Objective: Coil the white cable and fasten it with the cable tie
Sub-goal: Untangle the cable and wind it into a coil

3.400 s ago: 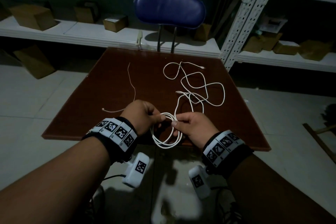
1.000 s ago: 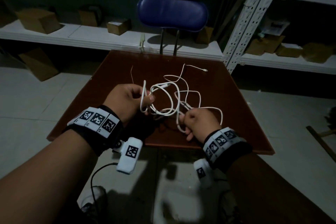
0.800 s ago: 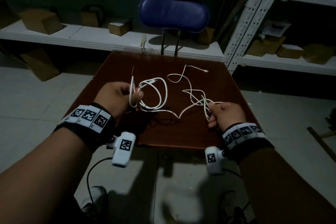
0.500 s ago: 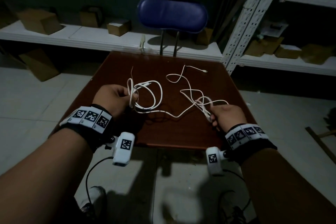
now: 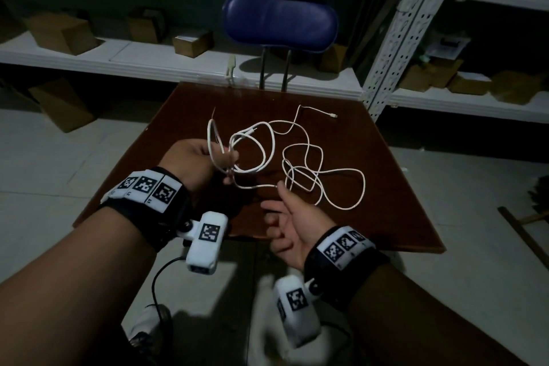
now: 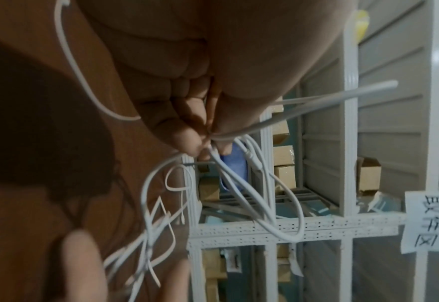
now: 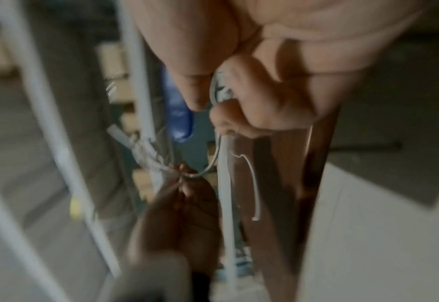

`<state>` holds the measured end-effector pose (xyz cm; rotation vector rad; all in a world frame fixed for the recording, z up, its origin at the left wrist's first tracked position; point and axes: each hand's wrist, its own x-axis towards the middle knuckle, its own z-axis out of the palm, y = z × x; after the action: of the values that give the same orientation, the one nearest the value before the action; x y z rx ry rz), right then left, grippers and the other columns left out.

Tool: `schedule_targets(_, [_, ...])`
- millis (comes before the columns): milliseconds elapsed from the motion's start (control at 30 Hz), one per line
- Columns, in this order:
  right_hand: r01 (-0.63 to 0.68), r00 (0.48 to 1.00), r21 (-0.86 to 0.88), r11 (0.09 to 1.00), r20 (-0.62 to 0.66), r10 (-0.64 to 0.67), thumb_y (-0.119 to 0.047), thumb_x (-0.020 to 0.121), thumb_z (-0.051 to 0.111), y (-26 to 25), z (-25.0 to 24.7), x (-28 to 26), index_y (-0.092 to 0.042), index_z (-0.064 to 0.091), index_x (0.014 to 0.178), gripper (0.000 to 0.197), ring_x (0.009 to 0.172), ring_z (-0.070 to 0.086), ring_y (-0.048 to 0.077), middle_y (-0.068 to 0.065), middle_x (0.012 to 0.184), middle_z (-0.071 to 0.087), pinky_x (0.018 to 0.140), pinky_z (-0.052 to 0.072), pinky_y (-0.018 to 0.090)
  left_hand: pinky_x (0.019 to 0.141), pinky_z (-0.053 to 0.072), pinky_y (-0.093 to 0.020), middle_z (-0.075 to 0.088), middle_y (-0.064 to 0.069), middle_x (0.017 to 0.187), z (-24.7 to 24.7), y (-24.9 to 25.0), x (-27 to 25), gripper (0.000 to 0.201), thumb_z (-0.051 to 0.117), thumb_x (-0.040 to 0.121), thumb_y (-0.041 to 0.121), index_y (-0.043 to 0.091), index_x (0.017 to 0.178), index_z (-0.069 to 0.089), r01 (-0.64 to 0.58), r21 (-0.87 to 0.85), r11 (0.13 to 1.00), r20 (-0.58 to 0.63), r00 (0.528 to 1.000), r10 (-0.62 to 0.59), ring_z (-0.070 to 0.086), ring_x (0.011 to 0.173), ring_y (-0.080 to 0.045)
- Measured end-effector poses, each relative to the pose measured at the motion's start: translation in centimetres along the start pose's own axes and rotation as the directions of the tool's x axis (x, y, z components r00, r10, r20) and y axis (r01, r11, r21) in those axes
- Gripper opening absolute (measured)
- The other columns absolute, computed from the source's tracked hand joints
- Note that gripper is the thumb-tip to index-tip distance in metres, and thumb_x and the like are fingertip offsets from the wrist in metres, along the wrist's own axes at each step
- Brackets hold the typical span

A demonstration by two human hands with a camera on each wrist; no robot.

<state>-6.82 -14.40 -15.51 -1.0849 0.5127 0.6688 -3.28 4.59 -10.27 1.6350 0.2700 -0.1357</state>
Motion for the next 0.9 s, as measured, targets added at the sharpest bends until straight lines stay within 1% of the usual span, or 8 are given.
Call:
schedule_targets(133, [0.097,0.995,0.332,0.938,-0.052,-0.084,-0.052,0.091,0.063,-0.7,0.4,0.7,-0.018,0.062,0.107,0.037,0.049,0.04,0.009,-0.001,0.064,0.047,0.039,0.028,0.018,0.057,0.05,-0.033,0.059,-0.021,0.059,0.2,-0.3,-0.4,0.022,0.076,0.083,0.01,0.002,0.064,0.068,0.039,-0.031,0.999,0.083,0.996,-0.037,0.054,0.052,-0.026])
schedule_targets(200, [0.218,0.973,0.277,0.936,-0.136,-0.186,-0.038,0.098,0.057,-1.1,0.6,0.8,-0.014,0.067,0.101,0.026,0.057,0.048,0.011,0.0,0.07,0.051,0.049,0.037,0.021,0.065,0.056,-0.04,0.065,-0.019,0.059,-0.1,-0.9,0.2,0.027,0.078,0.082,0.017,0.01,0.058,0.07,0.038,0.098,0.994,0.033,0.999,-0.042,0.061,0.056,-0.03])
schedule_targets(267, [0.31,0.946,0.218,0.925,-0.166,-0.278,-0.023,0.1,0.054,-1.3,0.8,0.9,-0.004,0.065,0.101,0.023,0.076,0.065,0.022,0.012,0.088,0.066,0.066,0.052,0.029,0.073,0.061,-0.042,0.073,-0.013,0.065,-0.4,-1.2,0.7,0.02,0.079,0.082,0.024,0.012,0.066,0.075,0.048,0.265,0.963,-0.034,0.999,-0.04,0.072,0.065,-0.031])
schedule_targets(367, [0.379,0.924,0.178,0.908,-0.132,-0.36,-0.009,0.095,0.055,-1.3,0.7,0.8,0.005,0.062,0.107,0.02,0.097,0.071,0.04,0.03,0.106,0.07,0.085,0.06,0.046,0.059,0.055,-0.029,0.074,-0.003,0.065,-0.2,-1.2,0.8,0.019,0.078,0.083,0.028,0.013,0.073,0.075,0.004,0.485,0.875,-0.092,0.995,0.046,0.071,0.065,-0.02])
schedule_targets(600, [0.367,0.93,0.126,0.922,-0.036,-0.365,-0.018,0.101,0.053,-1.4,0.9,0.0,0.005,0.058,0.122,0.031,0.1,0.07,0.044,0.033,0.11,0.069,0.09,0.057,0.054,0.067,0.049,-0.031,0.066,0.001,0.07,1.3,-1.1,0.6,0.027,0.073,0.086,0.038,0.02,0.068,0.065,-0.08,0.809,0.582,-0.025,0.985,0.17,0.064,0.07,-0.018])
schedule_targets(700, [0.353,0.936,0.094,0.931,-0.04,-0.351,-0.032,0.101,0.054,-1.2,0.7,0.3,0.004,0.058,0.123,0.043,0.1,0.07,0.04,0.032,0.112,0.068,0.092,0.056,0.055,0.071,0.054,-0.033,0.068,-0.002,0.072,1.7,-1.3,0.4,0.025,0.071,0.088,0.036,0.017,0.071,0.069,-0.117,0.861,0.494,0.025,0.982,0.188,0.065,0.072,-0.02])
schedule_targets(767, [0.359,0.933,0.041,0.932,-0.012,-0.359,-0.039,0.096,0.06,-1.1,0.5,0.4,0.001,0.062,0.117,0.045,0.101,0.07,0.038,0.029,0.111,0.069,0.092,0.056,0.054,0.069,0.05,-0.031,0.067,0.0,0.076,1.9,-1.3,0.3,0.017,0.069,0.089,0.032,0.019,0.077,0.071,-0.13,0.881,0.455,0.042,0.979,0.198,0.064,0.076,-0.019])
schedule_targets(900, [0.434,0.901,-0.142,0.89,0.082,-0.427,-0.029,0.091,0.069,-1.0,0.1,0.5,-0.001,0.072,0.098,0.029,0.094,0.067,0.032,0.022,0.1,0.069,0.091,0.058,0.048,0.069,0.042,-0.03,0.06,0.004,0.079,2.5,-1.3,-0.1,0.007,0.065,0.091,0.026,0.021,0.086,0.069,-0.138,0.912,0.386,0.068,0.979,0.191,0.06,0.08,-0.019])
